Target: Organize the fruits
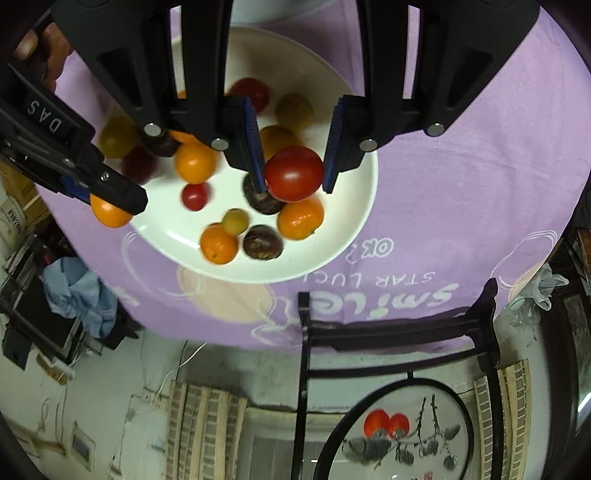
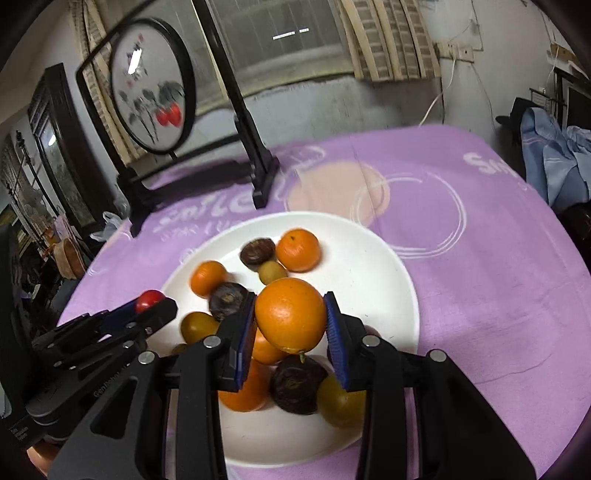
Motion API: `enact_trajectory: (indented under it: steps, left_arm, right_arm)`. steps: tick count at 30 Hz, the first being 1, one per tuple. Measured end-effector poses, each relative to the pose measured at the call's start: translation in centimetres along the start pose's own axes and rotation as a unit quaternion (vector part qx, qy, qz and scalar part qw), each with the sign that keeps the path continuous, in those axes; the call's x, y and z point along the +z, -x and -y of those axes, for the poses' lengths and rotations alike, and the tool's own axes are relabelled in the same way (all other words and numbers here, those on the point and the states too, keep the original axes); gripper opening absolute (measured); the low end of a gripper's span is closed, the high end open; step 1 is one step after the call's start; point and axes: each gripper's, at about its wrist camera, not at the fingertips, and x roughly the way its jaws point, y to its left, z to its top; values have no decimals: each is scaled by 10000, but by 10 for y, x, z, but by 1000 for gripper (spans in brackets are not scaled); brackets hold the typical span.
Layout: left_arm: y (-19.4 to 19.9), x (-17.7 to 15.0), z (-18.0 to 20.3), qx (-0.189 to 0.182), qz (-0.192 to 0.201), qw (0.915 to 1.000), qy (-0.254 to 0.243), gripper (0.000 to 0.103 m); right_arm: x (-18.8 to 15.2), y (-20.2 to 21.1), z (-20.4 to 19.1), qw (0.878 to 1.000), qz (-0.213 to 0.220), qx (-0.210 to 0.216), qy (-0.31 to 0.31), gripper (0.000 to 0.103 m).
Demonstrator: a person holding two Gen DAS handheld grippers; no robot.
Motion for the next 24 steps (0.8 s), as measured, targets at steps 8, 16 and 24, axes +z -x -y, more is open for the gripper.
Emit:
enact_trajectory:
  steps: [8,16,24]
  left_arm:
    - [-17,-4,-5,149,-128,9998,-50,32]
    - [12,-4,-2,553,279,9980,-93,90]
    - [66,-31,-10,339,404,9985,-130,100]
  right_arm:
    - [-4,-8,-7,9994,-96,-86,316,36]
    - [-6,13,-7,9995,-20,-238,201,64]
    - [-49,72,-10,9986,259,31,463,100]
